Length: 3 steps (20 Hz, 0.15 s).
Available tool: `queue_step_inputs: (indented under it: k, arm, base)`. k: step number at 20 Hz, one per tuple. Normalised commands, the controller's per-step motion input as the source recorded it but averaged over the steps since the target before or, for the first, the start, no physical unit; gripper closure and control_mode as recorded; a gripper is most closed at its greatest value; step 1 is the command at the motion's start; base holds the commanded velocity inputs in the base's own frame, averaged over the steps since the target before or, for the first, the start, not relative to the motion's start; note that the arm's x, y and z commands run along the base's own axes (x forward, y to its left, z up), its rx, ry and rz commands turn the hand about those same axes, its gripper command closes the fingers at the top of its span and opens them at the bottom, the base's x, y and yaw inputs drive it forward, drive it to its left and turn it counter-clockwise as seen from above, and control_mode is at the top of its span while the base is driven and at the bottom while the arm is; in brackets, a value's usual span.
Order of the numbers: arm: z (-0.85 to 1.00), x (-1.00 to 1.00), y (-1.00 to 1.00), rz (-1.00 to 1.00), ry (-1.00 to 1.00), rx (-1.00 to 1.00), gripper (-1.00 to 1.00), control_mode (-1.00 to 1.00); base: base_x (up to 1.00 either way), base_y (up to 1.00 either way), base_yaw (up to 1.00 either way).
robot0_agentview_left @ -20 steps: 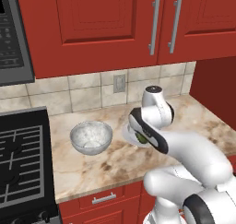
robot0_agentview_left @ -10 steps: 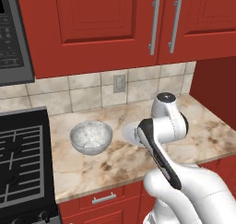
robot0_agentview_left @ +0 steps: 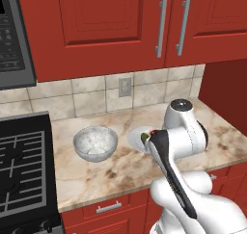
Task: Place the steak on the plate and place the cucumber on the same plate.
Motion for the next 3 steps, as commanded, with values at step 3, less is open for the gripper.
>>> queue_step_inputs:
  k: [3]
  arm:
    - [0.12, -0.53, -0.03, 0.00, -0.03, 0.00, -1.00, -1.00]
  base:
    - [0.00, 0.00, 0.00]
